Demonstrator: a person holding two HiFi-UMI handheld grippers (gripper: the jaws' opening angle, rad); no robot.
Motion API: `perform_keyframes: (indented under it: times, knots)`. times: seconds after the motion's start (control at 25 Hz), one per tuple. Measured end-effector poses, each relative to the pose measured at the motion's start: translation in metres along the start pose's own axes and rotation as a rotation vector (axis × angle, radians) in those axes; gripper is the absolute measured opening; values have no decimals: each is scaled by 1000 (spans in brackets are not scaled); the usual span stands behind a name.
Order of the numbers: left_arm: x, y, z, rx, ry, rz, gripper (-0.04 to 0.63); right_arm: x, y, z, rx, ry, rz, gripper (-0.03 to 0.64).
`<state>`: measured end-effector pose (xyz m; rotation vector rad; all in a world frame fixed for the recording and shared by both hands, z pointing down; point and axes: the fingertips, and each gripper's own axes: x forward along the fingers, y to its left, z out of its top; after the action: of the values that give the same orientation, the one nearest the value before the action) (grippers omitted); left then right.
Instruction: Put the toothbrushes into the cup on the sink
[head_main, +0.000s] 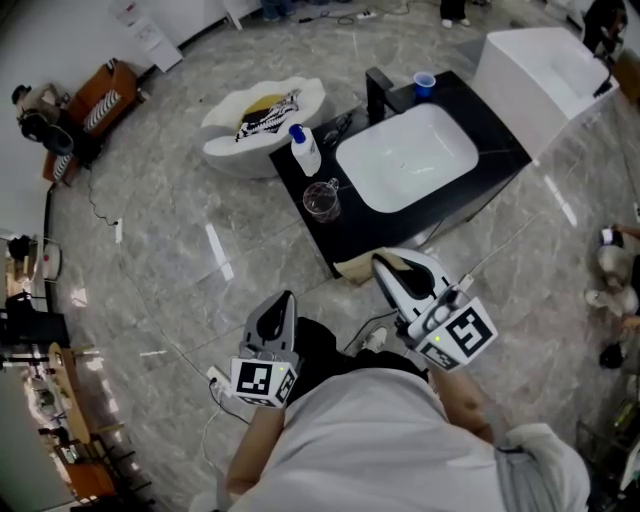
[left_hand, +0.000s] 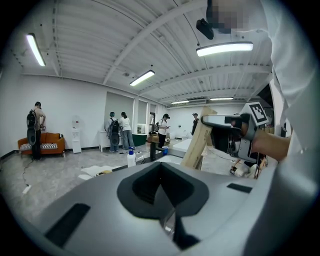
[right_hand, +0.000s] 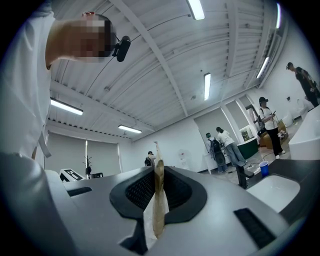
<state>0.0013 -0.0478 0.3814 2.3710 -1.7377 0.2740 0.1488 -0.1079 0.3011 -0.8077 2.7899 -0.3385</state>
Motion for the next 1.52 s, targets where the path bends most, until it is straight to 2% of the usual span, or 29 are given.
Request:
perform_keyframes:
  times: [0.32,0.6,0.8,1.0,1.2,1.52]
  knots:
    - [1,4,0,11,-9,-1,2,2,2,3,21,-23,-6,55]
    - [19,9,2,12,-31,-58,2,13,0,3,-1,2,-42,55]
    - [36,36,1,-16,-46,-82,2,39,-8,2,-25,9,-80,55]
    - [48,66,16,-4,-73,-100,2,70,-13,-4,-39,34,-112,55]
    - [56,96,5,-40,-56,-108,2,98,-34,-12,-5,39,-161,55]
    - [77,123,-6,-56,-31,-136,2,137,-74,-35,-18,72,-249,55]
